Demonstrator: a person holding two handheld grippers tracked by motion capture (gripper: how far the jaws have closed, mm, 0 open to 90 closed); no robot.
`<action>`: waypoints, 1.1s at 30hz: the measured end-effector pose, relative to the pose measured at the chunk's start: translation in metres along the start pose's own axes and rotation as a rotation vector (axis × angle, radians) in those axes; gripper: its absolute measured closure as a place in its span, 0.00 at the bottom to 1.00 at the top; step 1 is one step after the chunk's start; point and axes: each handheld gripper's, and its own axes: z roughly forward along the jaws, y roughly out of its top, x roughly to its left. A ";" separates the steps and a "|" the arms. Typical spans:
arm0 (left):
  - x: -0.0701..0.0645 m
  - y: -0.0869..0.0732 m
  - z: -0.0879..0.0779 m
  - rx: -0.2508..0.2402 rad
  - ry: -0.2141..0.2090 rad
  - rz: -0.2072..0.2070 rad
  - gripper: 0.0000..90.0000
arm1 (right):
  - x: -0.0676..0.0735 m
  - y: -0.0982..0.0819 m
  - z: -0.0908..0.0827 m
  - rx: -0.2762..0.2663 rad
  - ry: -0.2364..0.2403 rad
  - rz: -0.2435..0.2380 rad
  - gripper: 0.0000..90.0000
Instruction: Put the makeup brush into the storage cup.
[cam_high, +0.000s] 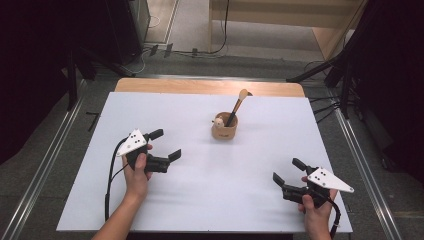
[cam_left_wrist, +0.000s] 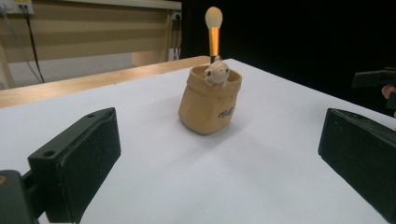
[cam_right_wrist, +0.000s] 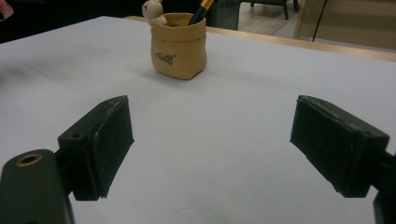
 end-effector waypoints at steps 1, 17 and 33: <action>0.001 -0.001 -0.003 0.000 0.006 -0.001 0.00 | 0.000 0.000 0.000 0.000 0.000 -0.001 0.15; 0.011 -0.019 -0.051 -0.009 0.085 -0.032 0.00 | 0.001 0.000 0.000 0.000 -0.001 -0.008 0.15; 0.014 -0.029 -0.101 -0.021 0.159 -0.035 0.00 | 0.002 0.000 -0.001 0.001 0.000 -0.007 0.15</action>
